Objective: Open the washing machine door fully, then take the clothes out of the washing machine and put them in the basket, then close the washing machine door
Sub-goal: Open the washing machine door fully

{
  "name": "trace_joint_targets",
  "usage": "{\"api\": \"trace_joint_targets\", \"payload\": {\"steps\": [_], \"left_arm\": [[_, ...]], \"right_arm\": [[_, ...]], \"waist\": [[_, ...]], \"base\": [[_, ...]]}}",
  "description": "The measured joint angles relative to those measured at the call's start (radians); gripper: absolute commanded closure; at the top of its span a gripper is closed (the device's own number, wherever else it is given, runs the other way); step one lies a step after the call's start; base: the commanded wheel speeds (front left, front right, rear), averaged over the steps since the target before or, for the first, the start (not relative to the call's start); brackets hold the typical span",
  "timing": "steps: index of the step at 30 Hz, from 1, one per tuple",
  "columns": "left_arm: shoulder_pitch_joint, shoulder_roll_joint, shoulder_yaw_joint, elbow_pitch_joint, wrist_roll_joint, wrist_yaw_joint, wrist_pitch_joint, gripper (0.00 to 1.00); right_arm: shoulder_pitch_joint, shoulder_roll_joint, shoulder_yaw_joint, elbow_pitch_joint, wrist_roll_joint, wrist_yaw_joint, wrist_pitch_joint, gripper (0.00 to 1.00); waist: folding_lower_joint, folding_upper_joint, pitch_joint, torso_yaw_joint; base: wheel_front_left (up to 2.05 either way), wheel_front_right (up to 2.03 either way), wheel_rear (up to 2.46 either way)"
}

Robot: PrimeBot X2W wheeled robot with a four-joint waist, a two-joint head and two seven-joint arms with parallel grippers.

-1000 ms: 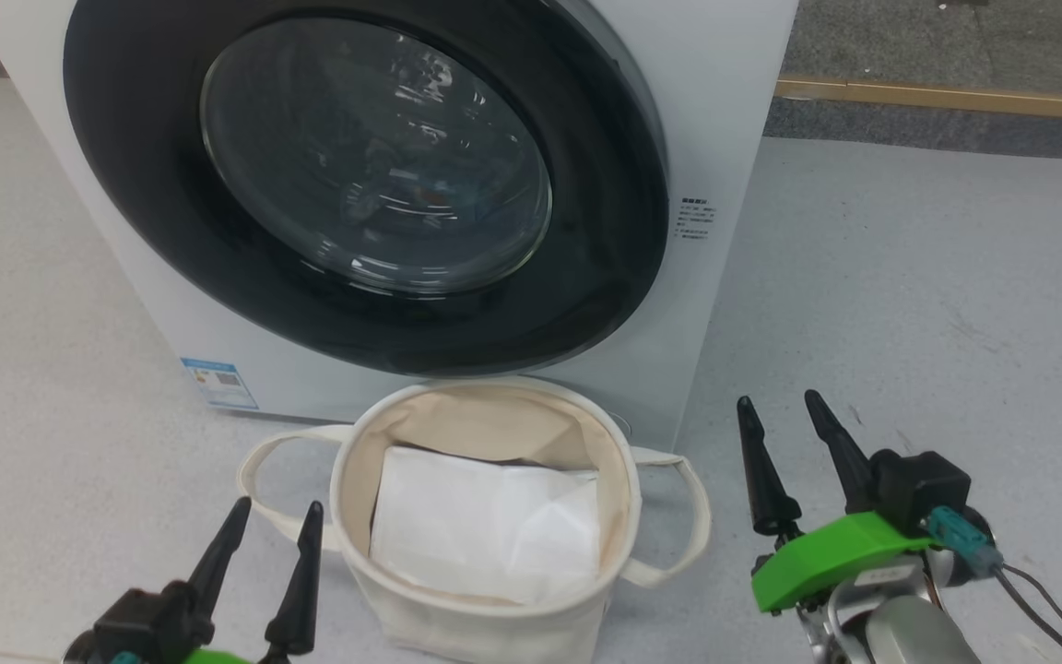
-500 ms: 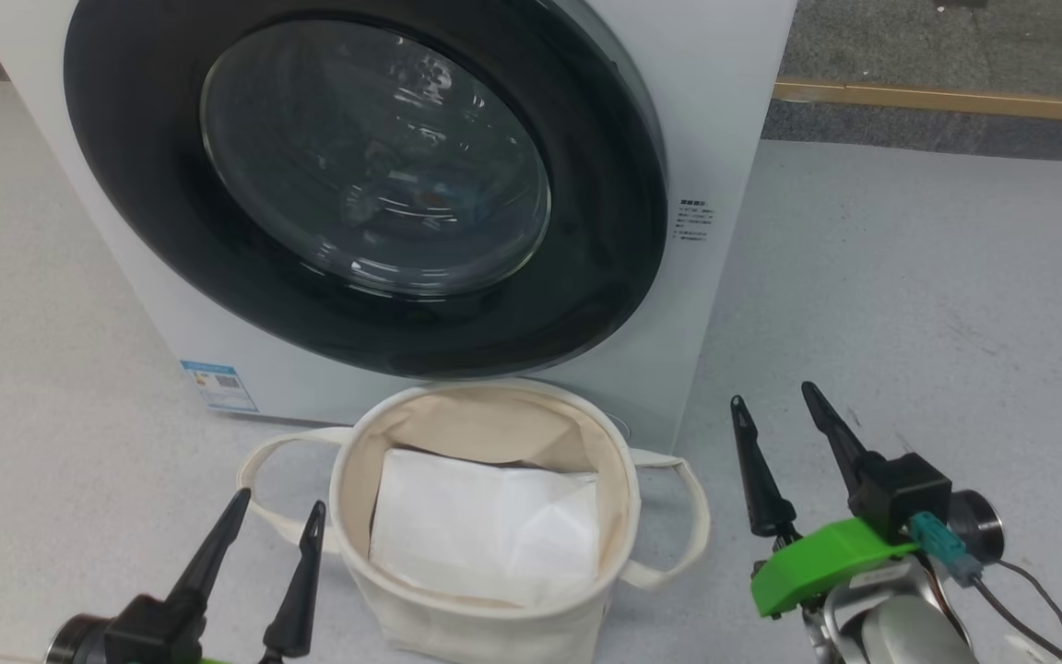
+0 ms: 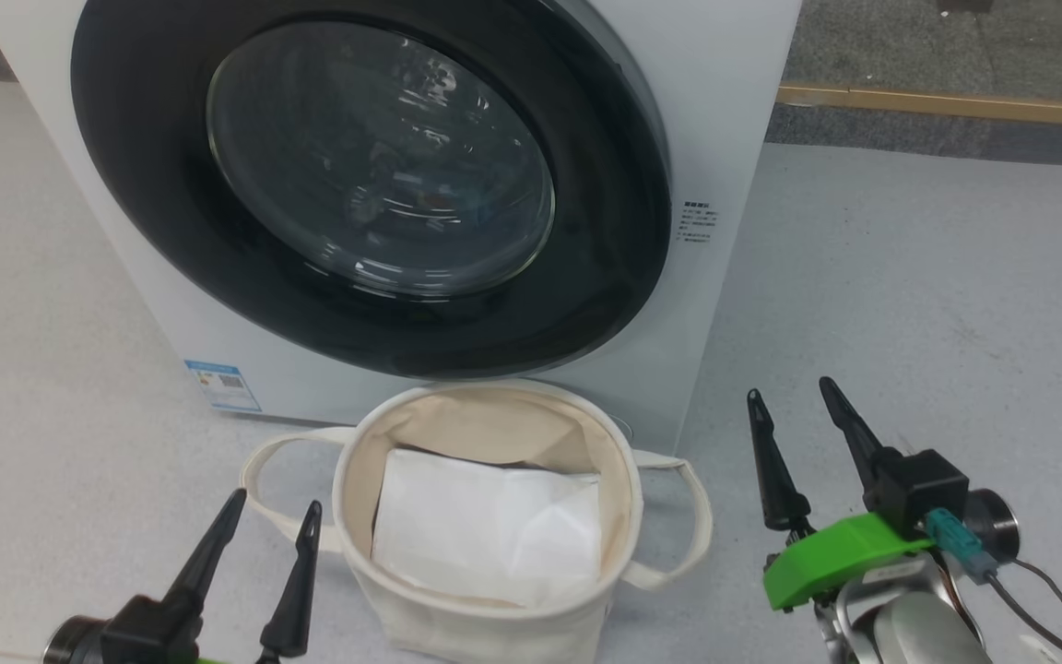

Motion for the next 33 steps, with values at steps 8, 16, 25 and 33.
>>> {"api": "trace_joint_targets", "payload": {"steps": [8,16,25,33], "left_arm": [[0.0,0.006,0.009,-0.008,0.0,-0.002,0.0,0.0],[-0.012,0.011,0.02,-0.014,-0.002,-0.011,0.0,0.0],[-0.049,0.011,0.026,-0.016,-0.001,-0.019,0.0,0.0],[-0.052,0.011,0.027,-0.016,-0.001,-0.02,0.0,0.0]], "right_arm": [[-0.064,0.007,-0.044,0.037,0.177,0.0,-0.029,0.9],[-0.235,0.002,-0.117,0.124,0.358,0.0,-0.047,1.0],[-0.38,-0.035,-0.142,0.24,0.667,0.0,0.007,1.0],[-0.476,-0.074,-0.117,0.305,0.921,0.0,0.108,1.0]], "waist": [[0.0,0.0,0.041,0.003],[0.0,0.0,0.096,0.042],[0.0,0.0,0.145,0.098],[0.0,0.0,0.155,0.122]], "base": [[0.0,0.0,0.0],[0.0,0.0,0.0],[0.0,0.0,0.0],[0.0,0.0,0.0]]}}
